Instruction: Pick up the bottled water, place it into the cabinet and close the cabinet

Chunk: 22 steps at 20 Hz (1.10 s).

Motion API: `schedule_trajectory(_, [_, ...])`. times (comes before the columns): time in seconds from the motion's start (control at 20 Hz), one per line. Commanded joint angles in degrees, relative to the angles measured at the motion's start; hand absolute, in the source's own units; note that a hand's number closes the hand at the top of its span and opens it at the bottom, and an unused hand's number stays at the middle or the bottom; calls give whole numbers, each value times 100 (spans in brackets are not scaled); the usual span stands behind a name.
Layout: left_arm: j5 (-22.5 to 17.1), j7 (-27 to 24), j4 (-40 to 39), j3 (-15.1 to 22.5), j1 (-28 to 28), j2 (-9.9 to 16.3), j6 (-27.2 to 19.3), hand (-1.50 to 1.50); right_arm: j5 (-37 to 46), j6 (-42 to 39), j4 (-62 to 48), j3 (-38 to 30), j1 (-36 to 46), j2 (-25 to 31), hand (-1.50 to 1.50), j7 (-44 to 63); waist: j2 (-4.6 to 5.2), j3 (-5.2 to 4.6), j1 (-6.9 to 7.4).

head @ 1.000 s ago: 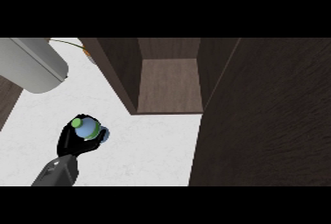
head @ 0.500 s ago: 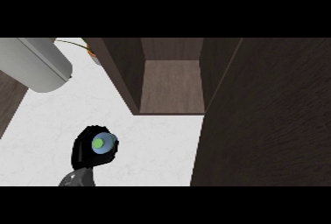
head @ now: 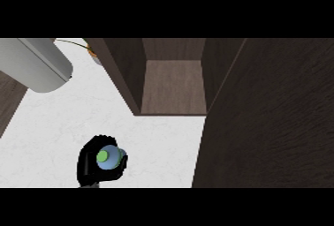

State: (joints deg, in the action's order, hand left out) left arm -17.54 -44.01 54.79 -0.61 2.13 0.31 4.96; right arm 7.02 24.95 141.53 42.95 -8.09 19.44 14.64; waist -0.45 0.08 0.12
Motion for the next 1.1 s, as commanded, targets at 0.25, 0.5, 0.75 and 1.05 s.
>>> schedule_trajectory(0.25, [-338,1498,2193,777,-770,17,-544,150,855,126,296,367,268,-237,-150,586,23,-10,-16])
schedule_trajectory(0.5, [-371,2073,3263,1612,-630,-31,-1822,150,240,4,713,-16,-181,237,-150,270,20,-4,-45])
schedule_trajectory(0.75, [-59,2033,3243,2101,-201,-31,-2433,150,-155,-168,581,-410,-45,260,-150,179,37,-6,-42])
schedule_trajectory(1.05, [-163,2569,3194,2090,332,-30,-2728,150,412,63,231,145,30,-52,-150,52,36,-8,-51])
